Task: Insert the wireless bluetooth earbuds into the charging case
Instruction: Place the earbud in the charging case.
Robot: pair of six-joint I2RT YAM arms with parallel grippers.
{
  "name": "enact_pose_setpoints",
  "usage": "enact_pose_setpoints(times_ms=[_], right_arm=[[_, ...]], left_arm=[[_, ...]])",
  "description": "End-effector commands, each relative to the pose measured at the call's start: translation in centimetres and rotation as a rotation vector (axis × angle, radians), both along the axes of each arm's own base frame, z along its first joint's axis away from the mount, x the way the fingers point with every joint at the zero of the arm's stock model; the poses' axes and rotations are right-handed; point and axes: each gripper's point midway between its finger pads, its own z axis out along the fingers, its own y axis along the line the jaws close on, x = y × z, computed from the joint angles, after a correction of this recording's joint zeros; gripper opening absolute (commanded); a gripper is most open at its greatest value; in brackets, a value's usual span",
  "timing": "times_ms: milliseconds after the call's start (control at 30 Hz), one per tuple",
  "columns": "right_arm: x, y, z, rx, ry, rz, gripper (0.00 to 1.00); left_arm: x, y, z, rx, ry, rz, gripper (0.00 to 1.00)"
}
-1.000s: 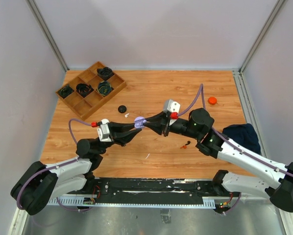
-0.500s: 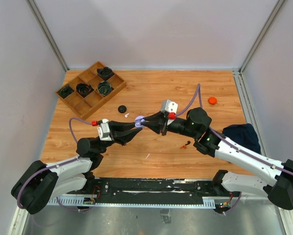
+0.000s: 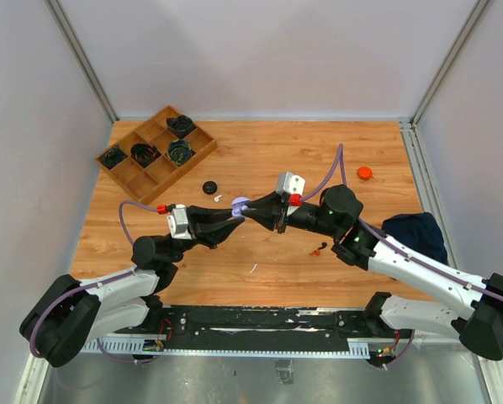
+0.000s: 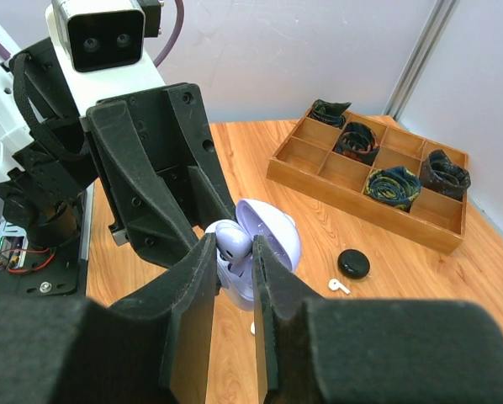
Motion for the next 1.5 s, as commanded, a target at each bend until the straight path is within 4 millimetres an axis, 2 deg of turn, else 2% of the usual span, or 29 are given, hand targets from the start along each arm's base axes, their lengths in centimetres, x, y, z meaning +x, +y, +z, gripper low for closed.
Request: enact_pose_setpoints(times_ms=[0,233,400,533,633,833,967,1233,1467], right_arm=[[-0.3,0.2,-0.3,0.003,-0.023,0.005,0.21],[0.3,-0.2,-1.0,-0.027,-0.042,-0.034,0.28],[0.7,-0.4,-1.0,-0.033,-0.049,-0.062,0.44],[1.0,-1.0,-0.3,-0.022,-0.058,-0.091,0.47],[1.0,-1.2,0.0,-0.013,-0.056,-0.103,0.54],[2.9,-2.0,-0.2,-0.005,-0.018,-0.223,0.65],[3.2,-1.8,0.1,0.013,0.002,-0.232,0.71],[4.6,-1.9,-0.8,0.004,0.028,-0.299,0.75],[5.5,-3.8,-1.7,-0.036,0.002,-0.395,0.76]], left_arm=[[-0.5,0.3,2.9,-0.073,-0.064,-0.004,0.0],[-0.7,0.4,3.1,-0.087,-0.062,-0.013,0.0],[-0.3,0.5,2.7,-0.085,-0.045,0.008,0.0],[0.3,0.5,2.0,-0.073,-0.025,0.032,0.0],[1.1,0.5,1.3,-0.061,-0.011,0.062,0.0],[2.0,0.5,0.8,-0.036,-0.011,0.105,0.0],[2.5,0.5,0.5,-0.015,-0.016,0.125,0.0],[2.2,0.4,0.4,0.0,-0.039,0.119,0.0],[1.9,0.3,0.4,0.007,-0.047,0.104,0.0]])
